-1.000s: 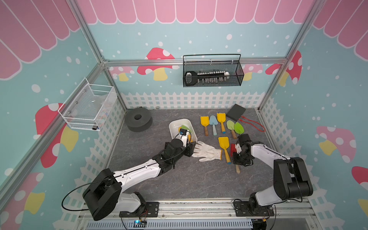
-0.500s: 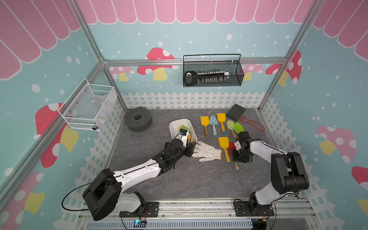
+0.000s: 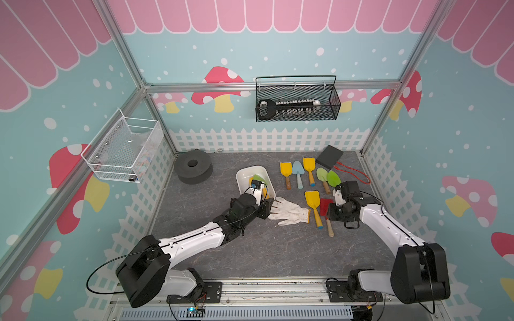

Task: Take the shovel out of the storage box
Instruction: Place the shovel at the center of the board.

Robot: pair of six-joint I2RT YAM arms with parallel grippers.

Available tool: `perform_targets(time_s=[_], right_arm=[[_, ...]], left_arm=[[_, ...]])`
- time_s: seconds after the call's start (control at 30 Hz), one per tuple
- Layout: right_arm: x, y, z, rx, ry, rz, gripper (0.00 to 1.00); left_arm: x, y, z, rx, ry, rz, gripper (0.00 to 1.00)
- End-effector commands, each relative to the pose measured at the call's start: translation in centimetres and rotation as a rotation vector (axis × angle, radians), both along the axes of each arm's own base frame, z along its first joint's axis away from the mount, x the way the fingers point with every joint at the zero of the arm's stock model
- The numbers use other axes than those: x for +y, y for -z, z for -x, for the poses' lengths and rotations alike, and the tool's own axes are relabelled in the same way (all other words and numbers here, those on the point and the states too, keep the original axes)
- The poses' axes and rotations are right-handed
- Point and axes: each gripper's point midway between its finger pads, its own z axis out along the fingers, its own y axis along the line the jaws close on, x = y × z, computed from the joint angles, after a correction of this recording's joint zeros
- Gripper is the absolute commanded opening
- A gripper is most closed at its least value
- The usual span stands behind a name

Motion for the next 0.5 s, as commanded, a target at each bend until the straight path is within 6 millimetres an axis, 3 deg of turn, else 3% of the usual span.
perform_targets(time_s=[0.0,0.17,0.37,0.47], right_arm=[[1.4,-1.6,0.3,-0.059,-0.08,-0.02,0.45],[5.4,-4.5,-0.3,-0.205,-0.235,-0.07,0.48],[10.0,-6.6,-0.9,-0.267,-0.384,-0.065,0.47],[11.8,-7.4,-1.3,-0.27,-0.409,-0.09,0.47]], left_arm=[[0.2,-0.3,-0.7,-0.011,-0.035,-0.032,0.57],[1.3,0.1,-1.5,-0.026,-0.103,-0.074,0.57],[3.5,0.1,-2.7,-0.047,-0.223,-0.14,0.58],[4.8,1.1,-4.0,0.008,-0.286,-0.168,0.58]])
